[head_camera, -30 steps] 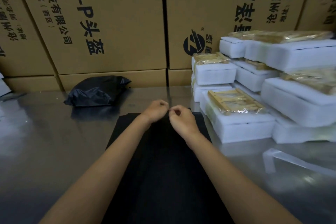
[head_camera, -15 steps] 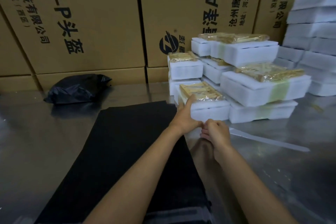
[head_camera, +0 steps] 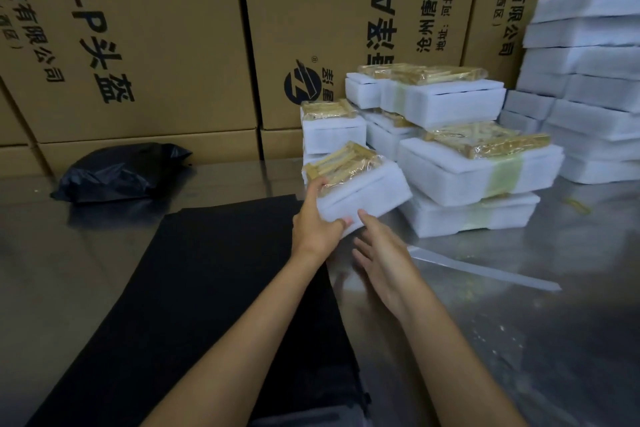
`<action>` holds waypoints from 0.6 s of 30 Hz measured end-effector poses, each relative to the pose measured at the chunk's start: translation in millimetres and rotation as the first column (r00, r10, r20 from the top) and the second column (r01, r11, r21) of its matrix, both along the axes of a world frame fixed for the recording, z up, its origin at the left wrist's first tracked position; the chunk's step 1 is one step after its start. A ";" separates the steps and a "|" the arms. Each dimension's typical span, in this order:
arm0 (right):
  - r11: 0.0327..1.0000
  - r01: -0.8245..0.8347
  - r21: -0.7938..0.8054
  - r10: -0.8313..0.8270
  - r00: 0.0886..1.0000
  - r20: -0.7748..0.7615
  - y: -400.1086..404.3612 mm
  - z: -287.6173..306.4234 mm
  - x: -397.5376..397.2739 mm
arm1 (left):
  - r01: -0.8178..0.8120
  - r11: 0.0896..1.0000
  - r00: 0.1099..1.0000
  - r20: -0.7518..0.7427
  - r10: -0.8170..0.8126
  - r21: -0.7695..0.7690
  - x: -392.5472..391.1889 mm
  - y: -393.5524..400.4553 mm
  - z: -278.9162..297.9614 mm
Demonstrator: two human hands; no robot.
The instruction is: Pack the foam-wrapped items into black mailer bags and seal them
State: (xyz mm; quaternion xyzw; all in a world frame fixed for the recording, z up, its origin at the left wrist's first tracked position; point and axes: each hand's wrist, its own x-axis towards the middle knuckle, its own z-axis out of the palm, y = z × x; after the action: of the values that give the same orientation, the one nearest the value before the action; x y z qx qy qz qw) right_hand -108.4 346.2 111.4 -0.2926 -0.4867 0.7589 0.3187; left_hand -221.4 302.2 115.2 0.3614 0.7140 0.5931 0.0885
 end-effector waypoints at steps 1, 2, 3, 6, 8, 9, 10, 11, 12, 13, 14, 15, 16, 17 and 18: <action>0.999 -0.037 0.026 0.038 0.997 -0.065 -1.7 1.0 0.0 | 0.015 0.999 1.000 0.021 -0.016 0.039 2.8 -7.3 2.2; 0.998 -0.048 0.043 0.054 0.988 -0.146 -2.3 1.5 -0.1 | 0.036 0.997 0.999 0.024 -0.038 0.071 6.6 -15.2 3.4; 0.998 -0.039 0.045 0.049 0.973 -0.228 -3.7 3.3 0.0 | 0.059 0.993 0.998 0.009 -0.060 0.097 11.3 -23.5 3.5; 1.000 0.023 -0.007 -0.024 0.915 -0.403 -15.0 10.0 2.0 | 0.130 0.985 0.988 -0.101 -0.119 0.115 26.1 -47.1 7.1; 0.994 0.099 -0.056 -0.113 0.898 -0.426 -21.4 11.4 5.9 | 0.212 0.975 0.962 -0.189 -0.196 0.065 31.8 -63.2 14.4; 0.987 0.138 -0.078 -0.158 0.893 -0.421 -21.5 11.1 9.0 | 0.255 0.967 0.942 -0.231 -0.244 0.020 31.8 -72.8 19.5; 0.981 0.168 -0.097 -0.193 0.888 -0.418 -20.2 11.4 12.7 | 0.281 0.959 0.923 -0.263 -0.281 -0.039 29.2 -84.0 25.2; 0.978 0.176 -0.108 -0.206 0.884 -0.420 -18.5 12.1 16.8 | 0.282 0.953 0.911 -0.281 -0.303 -0.112 23.0 -96.3 31.0; 0.979 0.164 -0.117 -0.199 0.882 -0.427 -16.5 13.2 20.2 | 0.261 0.942 0.905 -0.287 -0.315 -0.211 13.5 -109.3 36.6; 0.981 0.144 -0.129 -0.186 0.884 -0.430 -15.0 14.0 22.8 | 0.231 0.909 0.902 -0.274 -0.334 -0.347 1.6 -122.7 41.1; 0.982 0.122 -0.145 -0.173 0.887 -0.427 -14.5 14.3 24.8 | 0.212 0.834 0.901 -0.227 -0.368 -0.510 -11.0 -136.1 44.0; 0.982 0.100 -0.158 -0.159 0.892 -0.422 -14.8 14.1 26.4 | 0.221 0.709 0.903 -0.134 -0.409 -0.670 -22.0 -148.9 44.6; 0.983 0.077 -0.165 -0.140 0.897 -0.420 -16.0 13.6 27.6 | 0.252 0.557 0.902 -0.016 -0.432 -0.792 -29.9 -160.2 42.6; 0.984 0.054 -0.172 -0.123 0.899 -0.421 -17.8 12.9 28.4 | 0.279 0.425 0.893 0.070 -0.444 -0.861 -34.8 -169.5 37.5; 0.982 0.037 -0.184 -0.113 0.898 -0.425 -20.6 12.1 28.7 | 0.284 0.349 0.880 0.099 -0.464 -0.893 -37.8 -175.4 29.7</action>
State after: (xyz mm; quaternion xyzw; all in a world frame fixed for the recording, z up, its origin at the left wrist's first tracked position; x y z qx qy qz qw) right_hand -79.7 325.6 123.5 -0.1615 -0.3251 0.8309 0.4217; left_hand -259.2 126.7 144.9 0.4635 0.8180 0.0601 0.3354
